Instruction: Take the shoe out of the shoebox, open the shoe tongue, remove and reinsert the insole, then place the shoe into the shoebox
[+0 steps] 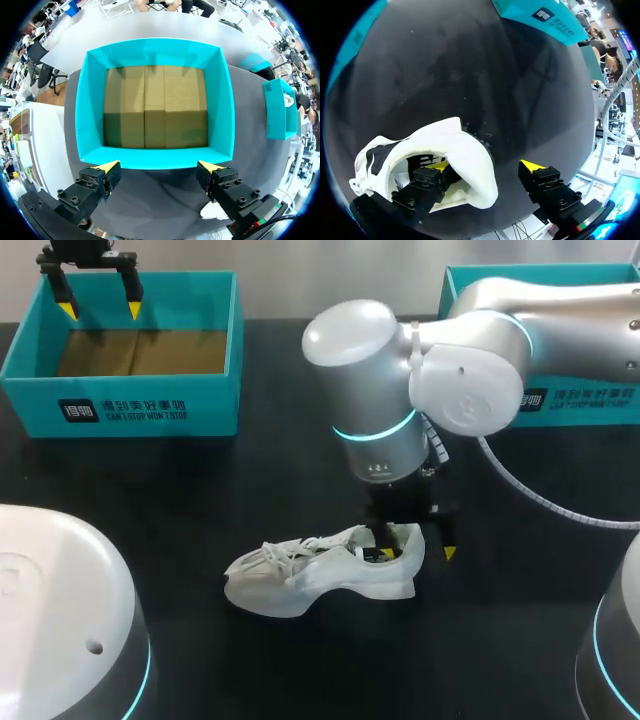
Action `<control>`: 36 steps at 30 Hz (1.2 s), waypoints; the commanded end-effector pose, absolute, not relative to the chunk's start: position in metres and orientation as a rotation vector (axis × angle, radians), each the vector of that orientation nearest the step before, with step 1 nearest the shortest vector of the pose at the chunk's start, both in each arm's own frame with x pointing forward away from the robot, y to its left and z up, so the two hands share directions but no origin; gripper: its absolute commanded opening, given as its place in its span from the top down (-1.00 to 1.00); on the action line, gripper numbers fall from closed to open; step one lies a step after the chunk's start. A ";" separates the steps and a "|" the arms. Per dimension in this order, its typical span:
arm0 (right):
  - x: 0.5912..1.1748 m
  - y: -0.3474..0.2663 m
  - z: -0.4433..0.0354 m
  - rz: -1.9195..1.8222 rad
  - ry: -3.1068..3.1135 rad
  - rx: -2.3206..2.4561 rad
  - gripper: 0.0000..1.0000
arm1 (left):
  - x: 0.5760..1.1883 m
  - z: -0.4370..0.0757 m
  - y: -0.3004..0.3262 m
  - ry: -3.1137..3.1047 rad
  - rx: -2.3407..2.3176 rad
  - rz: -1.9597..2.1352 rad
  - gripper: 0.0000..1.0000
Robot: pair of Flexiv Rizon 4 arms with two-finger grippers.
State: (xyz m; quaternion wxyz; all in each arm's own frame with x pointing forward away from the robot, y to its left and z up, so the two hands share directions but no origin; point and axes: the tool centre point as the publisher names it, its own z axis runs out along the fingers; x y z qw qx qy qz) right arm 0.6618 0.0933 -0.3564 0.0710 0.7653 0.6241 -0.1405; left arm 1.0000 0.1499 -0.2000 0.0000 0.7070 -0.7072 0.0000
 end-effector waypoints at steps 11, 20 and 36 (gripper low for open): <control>0.647 0.088 -0.295 -0.221 1.567 2.606 -1.00 | 1.000 -0.200 0.150 -2.222 2.221 0.000 -1.00; 0.639 0.087 -0.253 -0.049 1.839 2.569 -1.00 | 1.000 -0.200 0.150 -2.222 2.221 0.000 -1.00; 0.628 0.068 -0.223 0.596 2.822 1.917 -1.00 | 1.000 -0.200 0.150 -2.222 2.221 0.000 -1.00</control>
